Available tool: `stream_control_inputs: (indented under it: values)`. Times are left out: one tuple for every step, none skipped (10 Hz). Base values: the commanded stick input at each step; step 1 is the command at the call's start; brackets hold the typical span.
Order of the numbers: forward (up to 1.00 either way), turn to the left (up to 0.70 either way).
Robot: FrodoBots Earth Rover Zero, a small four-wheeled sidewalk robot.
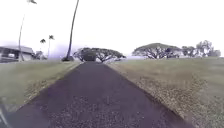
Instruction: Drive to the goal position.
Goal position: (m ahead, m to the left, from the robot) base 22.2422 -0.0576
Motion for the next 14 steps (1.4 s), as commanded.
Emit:
stream_control_inputs:
  values:
    - [0.70, 0.00]
    - [0.70, 0.00]
    - [0.70, 0.00]
    - [0.70, 0.00]
    - [0.70, 0.00]
    - [0.70, 0.00]
    - [0.70, 0.00]
    - [0.70, 0.00]
    - [0.70, 0.03]
    - [0.70, 0.17]
    - [0.70, 0.30]
    - [0.70, 0.35]
    - [0.70, 0.14]
    - [0.70, 0.00]
